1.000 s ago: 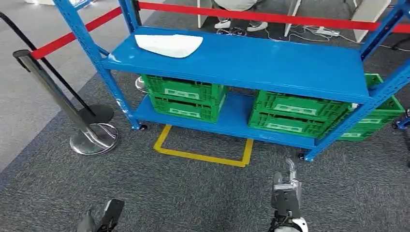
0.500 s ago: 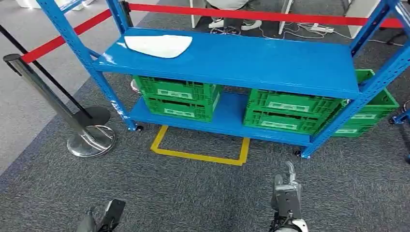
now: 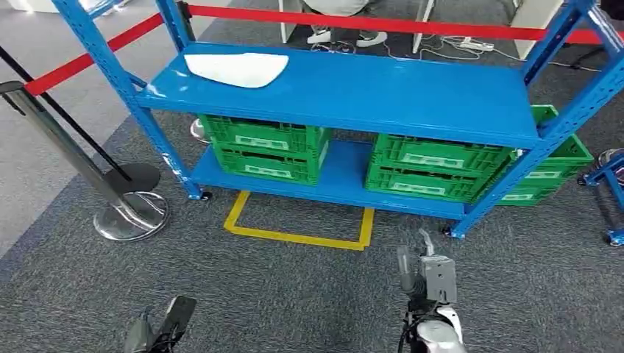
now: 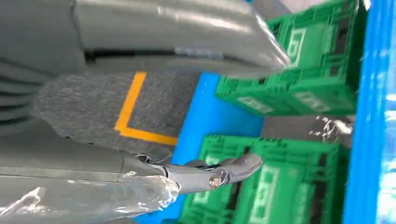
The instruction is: Take the parts from the cabinet and place them on the table.
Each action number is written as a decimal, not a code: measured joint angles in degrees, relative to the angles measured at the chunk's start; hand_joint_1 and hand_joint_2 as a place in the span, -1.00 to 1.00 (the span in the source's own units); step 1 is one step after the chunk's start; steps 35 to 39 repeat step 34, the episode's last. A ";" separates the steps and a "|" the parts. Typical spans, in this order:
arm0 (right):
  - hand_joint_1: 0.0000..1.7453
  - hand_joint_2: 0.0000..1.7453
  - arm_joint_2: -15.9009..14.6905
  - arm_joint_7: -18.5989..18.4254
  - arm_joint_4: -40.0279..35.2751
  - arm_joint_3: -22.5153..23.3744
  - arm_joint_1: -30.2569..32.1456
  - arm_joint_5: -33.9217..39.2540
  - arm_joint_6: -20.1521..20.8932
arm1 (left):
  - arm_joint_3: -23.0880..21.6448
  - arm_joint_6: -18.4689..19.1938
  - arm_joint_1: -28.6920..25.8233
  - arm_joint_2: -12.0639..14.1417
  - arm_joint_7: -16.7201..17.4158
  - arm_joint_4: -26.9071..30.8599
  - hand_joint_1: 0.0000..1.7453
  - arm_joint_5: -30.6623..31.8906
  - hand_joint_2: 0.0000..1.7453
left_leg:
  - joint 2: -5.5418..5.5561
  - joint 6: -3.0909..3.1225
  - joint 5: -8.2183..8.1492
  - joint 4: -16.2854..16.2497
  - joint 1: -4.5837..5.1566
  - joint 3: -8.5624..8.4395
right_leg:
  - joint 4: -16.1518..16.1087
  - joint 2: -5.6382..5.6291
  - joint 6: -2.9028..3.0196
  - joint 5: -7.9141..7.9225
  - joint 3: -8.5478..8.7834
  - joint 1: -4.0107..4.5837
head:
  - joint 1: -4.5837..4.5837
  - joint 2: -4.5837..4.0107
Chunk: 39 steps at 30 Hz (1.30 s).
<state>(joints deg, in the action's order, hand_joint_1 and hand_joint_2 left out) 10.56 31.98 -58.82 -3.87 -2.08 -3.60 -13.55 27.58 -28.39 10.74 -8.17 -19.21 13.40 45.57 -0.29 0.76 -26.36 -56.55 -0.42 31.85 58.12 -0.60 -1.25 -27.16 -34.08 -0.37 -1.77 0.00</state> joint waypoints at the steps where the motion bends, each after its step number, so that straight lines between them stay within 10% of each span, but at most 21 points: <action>1: -1.00 1.00 0.00 -0.02 0.07 -0.15 -0.38 -0.22 -0.31 | 0.00 0.04 0.21 -0.09 0.00 0.00 -1.00 -0.02 -1.00 | -0.01 0.27 0.07 0.00 0.01 0.06 | 2.08 0.15 -0.19 -1.60 -0.81 0.01 | -0.24 0.00; 5: -1.00 1.00 0.00 -0.44 0.96 -0.42 -0.79 -0.33 -0.70 | -0.02 0.00 0.05 -0.35 0.24 0.00 -1.00 -0.02 -1.00 | -0.08 0.46 0.09 -0.09 0.23 0.21 | 17.57 0.14 -0.63 -7.55 -8.13 -0.06 | -0.24 0.00; 6: -1.00 1.00 -0.07 -0.48 1.18 -0.48 -0.80 -0.20 -0.68 | -0.02 -0.20 0.00 -0.35 0.64 0.00 -1.00 0.00 1.00 | -0.08 0.45 0.08 -0.09 0.25 0.19 | 16.78 0.14 -0.56 -6.39 -7.86 -0.06 | -0.26 0.00; 9: -1.00 1.00 -0.07 -0.50 1.71 -0.70 -1.09 -0.18 -0.88 | -0.02 -0.72 -0.06 -0.42 1.40 0.00 -1.00 0.22 1.00 | -0.05 0.26 -0.04 -0.13 0.25 -0.01 | 3.24 0.42 -0.11 0.61 -1.18 -0.07 | -0.26 0.00; 10: -1.00 1.00 -0.07 -0.44 1.92 -0.79 -1.29 -0.24 -1.10 | -0.04 -0.83 -0.08 -0.44 1.53 0.00 -1.00 0.28 1.00 | -0.05 0.00 -0.15 -0.16 0.40 0.06 | 0.36 0.78 0.05 0.12 0.29 0.02 | -0.26 0.00; 16: -1.00 1.00 -0.13 -0.13 3.10 -1.14 -1.28 -0.33 -1.84 | -0.02 -1.12 -0.47 -0.48 1.66 0.00 -1.00 0.42 1.00 | 0.09 -1.78 -1.82 -1.97 0.40 1.01 | -0.79 0.46 1.62 0.57 0.89 -0.05 | 0.07 0.00; 19: -1.00 1.00 -0.13 0.35 3.80 -1.47 -1.20 -1.58 -3.30 | -0.02 -1.23 -0.80 -0.46 1.49 0.00 -1.00 0.37 1.00 | 0.11 -2.32 -8.36 -15.22 0.19 6.99 | -0.78 0.49 2.02 0.51 0.84 0.06 | 0.31 0.00; 21: -1.00 1.00 -0.15 0.42 4.35 -1.73 -1.04 -2.08 -4.09 | -0.02 -1.27 -1.22 -0.48 1.40 0.00 -1.00 0.37 1.00 | 0.11 -2.32 -8.17 -18.12 0.19 8.49 | -0.77 0.41 2.04 0.50 0.88 0.11 | 0.31 0.00; 25: -1.00 1.00 -0.15 -0.44 4.98 -2.01 -1.29 -2.32 -5.12 | -0.02 -1.42 -1.24 -0.39 1.27 0.00 -1.00 0.37 1.00 | 0.28 -1.33 0.46 -2.01 0.25 0.83 | -0.77 0.12 1.94 0.47 1.18 0.19 | 0.33 0.00; 30: -1.00 1.00 -0.17 -0.61 9.63 -1.93 -2.77 -1.97 -6.30 | -0.02 -1.42 -1.17 -0.57 1.18 0.00 -1.00 0.44 1.00 | 0.16 -0.02 0.23 0.20 0.32 0.22 | -0.70 0.09 0.41 0.49 0.67 0.44 | 0.31 0.00; 34: -1.00 1.00 -0.50 0.02 13.48 -1.84 -3.75 -1.82 -6.54 | 0.00 -1.42 -1.08 -0.81 1.18 0.00 -1.00 0.57 1.00 | 0.06 0.67 0.41 0.28 0.28 0.28 | 13.03 0.21 -0.39 -6.62 -5.95 0.16 | 0.02 0.00; 39: -1.00 1.00 -0.50 0.02 13.48 -1.84 -3.75 -1.82 -6.54 | 0.00 -1.42 -1.08 -0.81 1.18 0.00 -1.00 0.57 1.00 | 0.06 0.67 0.41 0.28 0.28 0.28 | 13.03 0.21 -0.39 -6.62 -5.95 0.16 | 0.02 0.00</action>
